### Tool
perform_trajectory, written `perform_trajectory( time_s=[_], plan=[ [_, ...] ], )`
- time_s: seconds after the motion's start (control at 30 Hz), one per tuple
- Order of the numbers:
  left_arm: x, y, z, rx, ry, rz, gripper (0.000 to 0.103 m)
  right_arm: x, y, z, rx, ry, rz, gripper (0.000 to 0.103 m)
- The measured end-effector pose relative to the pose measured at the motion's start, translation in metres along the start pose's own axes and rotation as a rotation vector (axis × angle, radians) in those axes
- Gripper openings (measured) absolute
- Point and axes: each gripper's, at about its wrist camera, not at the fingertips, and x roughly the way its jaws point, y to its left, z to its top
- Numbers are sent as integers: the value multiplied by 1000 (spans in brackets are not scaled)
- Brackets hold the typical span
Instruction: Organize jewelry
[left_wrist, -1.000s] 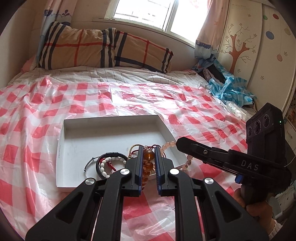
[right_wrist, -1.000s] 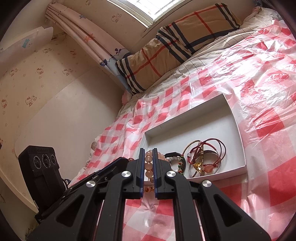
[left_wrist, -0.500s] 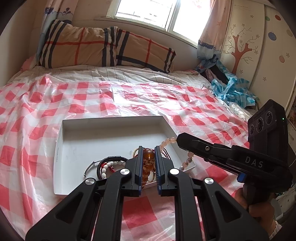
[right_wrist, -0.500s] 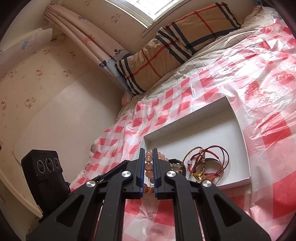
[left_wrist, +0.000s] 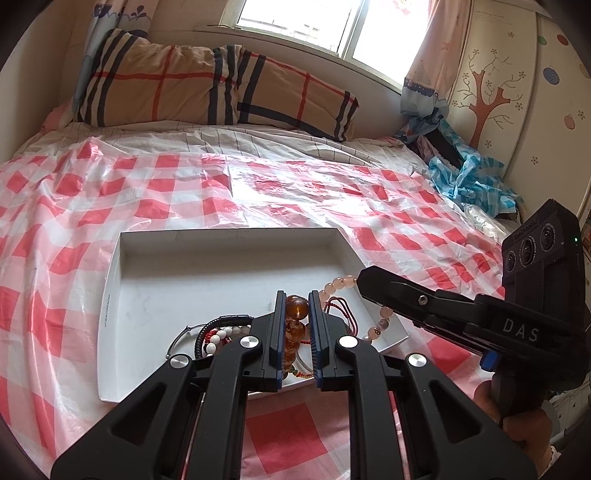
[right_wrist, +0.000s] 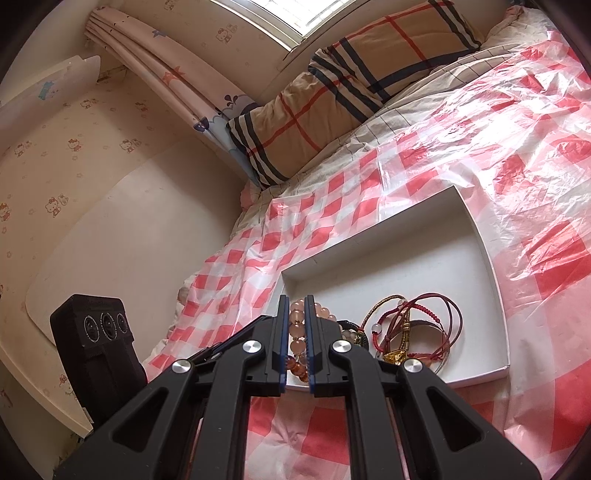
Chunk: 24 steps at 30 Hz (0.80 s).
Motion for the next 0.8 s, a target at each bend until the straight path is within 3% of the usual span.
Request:
perform_trajectory(
  time_s=[0.2,0.37,0.43,0.53,0.6,0.73,0.8],
  plan=[
    [16,14,-7,-11,28,54,11,14,-11,-3,3,18,-28,9],
    [28,38,-15,-73,77,143,11,26,-28,-10,-27,42,-248,11],
    [29,48,-17,-100,86,166,11,23,-33,-10,-29,26,-309,25],
    [25,55,-19,-117,99,190,11,14,-33,-9,-42,-5,-361,28],
    [17,55,-21,-120,108,200,16,5,-29,-9,-49,-14,-364,32],
    [-11,40,-28,-94,111,221,48,-20,-2,-16,-102,-22,-377,50],
    [-33,27,-35,-64,112,231,54,-37,17,-25,-141,-23,-387,55]
  ],
)
